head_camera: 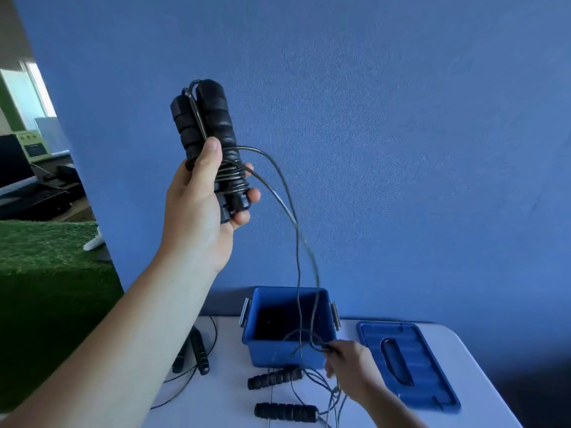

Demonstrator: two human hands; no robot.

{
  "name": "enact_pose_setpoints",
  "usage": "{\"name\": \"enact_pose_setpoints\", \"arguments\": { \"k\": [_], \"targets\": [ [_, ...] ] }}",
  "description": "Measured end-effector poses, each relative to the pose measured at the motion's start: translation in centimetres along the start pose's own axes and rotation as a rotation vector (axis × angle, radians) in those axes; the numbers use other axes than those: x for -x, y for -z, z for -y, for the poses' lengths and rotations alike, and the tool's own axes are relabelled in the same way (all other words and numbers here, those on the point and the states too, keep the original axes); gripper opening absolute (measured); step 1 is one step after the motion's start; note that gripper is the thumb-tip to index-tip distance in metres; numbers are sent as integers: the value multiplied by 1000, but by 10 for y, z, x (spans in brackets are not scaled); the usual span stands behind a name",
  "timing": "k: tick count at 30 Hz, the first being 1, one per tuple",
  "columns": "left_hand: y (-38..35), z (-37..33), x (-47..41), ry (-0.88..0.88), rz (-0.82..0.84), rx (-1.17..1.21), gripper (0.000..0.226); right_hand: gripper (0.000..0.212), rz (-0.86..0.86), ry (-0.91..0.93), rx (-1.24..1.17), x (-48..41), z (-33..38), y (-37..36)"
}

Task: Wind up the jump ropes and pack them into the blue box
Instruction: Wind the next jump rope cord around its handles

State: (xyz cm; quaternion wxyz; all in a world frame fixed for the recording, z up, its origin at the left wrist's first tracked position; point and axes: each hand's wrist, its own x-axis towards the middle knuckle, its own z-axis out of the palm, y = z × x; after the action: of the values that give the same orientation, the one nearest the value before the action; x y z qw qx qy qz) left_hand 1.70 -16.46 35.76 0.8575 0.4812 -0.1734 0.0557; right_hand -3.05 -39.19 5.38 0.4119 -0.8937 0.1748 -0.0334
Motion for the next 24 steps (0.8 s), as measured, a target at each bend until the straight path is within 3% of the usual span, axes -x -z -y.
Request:
{"name": "enact_pose_setpoints", "arguments": {
  "k": [5,9,14,18,22,24],
  "targets": [
    [14,8,1,-12,-58,-65,26,26,-64,-17,-422,7,32,20],
    [23,24,5,30,-91,-97,23,7,7,32,-820,18,62,38],
    [33,44,13,90,-139,-108,19,14,138,90,-1012,25,78,53],
    [43,52,19,116,-169,-110,16,22,123,161,-827,29,83,65],
    [51,56,25,122,-183,-99,14,50,28,311,-197,34,81,71],
    [54,56,28,121,-182,-92,14,53,-8,339,-62,37,84,74]
  ]
}}
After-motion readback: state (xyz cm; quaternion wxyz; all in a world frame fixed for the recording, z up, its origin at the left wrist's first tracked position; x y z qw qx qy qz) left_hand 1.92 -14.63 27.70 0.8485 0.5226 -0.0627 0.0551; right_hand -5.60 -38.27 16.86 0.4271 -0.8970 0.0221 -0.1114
